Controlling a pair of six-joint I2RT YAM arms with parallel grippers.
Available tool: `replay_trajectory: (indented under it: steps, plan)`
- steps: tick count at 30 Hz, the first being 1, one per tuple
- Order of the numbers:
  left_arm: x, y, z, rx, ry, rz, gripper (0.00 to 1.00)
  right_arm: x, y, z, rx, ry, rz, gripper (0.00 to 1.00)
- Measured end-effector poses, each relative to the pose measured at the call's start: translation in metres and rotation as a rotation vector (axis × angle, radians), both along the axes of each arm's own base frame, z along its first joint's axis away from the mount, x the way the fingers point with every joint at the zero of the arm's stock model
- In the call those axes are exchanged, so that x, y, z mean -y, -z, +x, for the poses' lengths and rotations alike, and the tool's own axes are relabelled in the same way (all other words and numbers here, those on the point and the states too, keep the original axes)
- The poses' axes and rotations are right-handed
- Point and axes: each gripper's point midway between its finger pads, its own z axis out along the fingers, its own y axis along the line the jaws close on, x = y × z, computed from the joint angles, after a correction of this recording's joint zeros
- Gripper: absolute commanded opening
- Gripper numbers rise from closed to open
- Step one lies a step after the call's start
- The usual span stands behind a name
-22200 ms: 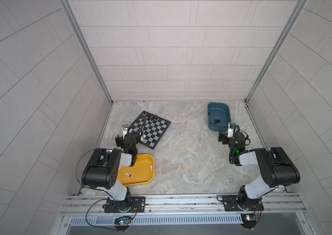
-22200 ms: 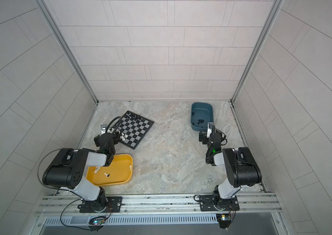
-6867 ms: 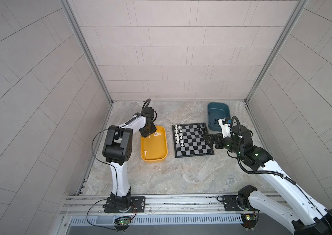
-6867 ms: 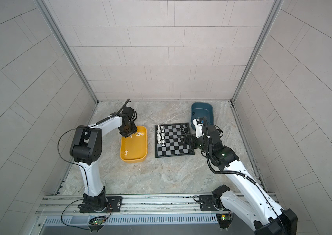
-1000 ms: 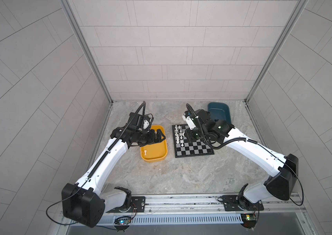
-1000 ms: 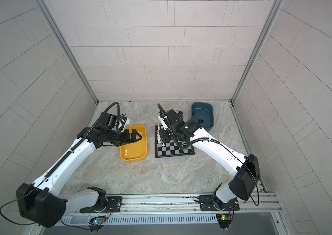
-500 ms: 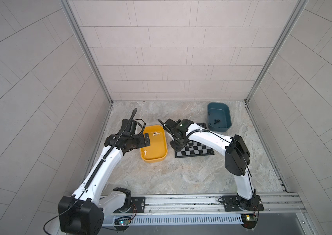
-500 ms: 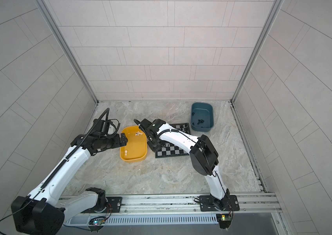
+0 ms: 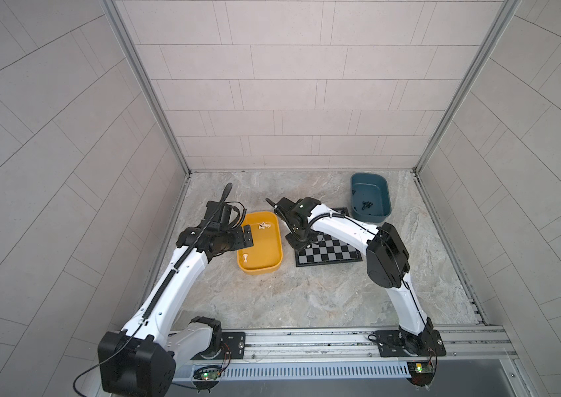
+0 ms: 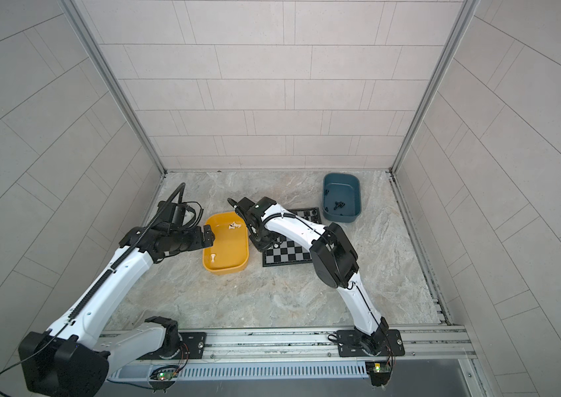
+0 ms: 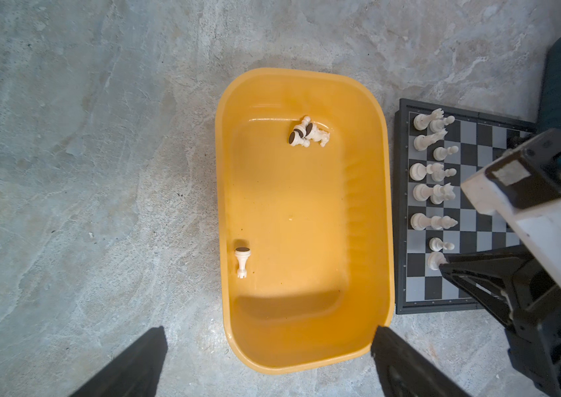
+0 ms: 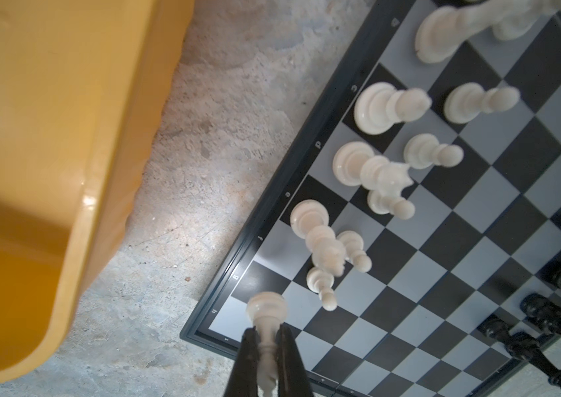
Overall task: Set up the chess pieces on the board
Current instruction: 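Lower the white piece onto the board with the right gripper and release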
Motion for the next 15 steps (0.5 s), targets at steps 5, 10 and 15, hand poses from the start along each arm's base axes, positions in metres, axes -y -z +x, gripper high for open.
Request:
replay_trajectory:
  steps: [5,10,15]
  plan:
    - [0.0,0.0,-0.001,-0.003,0.0,0.001,1.0,0.002,0.012,0.001,-0.02,0.002,-0.02,0.0]
    - [0.0,0.002,-0.002,-0.01,0.0,0.002,1.0,0.004,0.017,0.003,-0.024,0.003,-0.028,0.0]
    - [0.0,0.002,-0.002,-0.011,0.0,0.002,1.0,0.005,0.018,0.007,-0.022,0.01,-0.026,0.0]
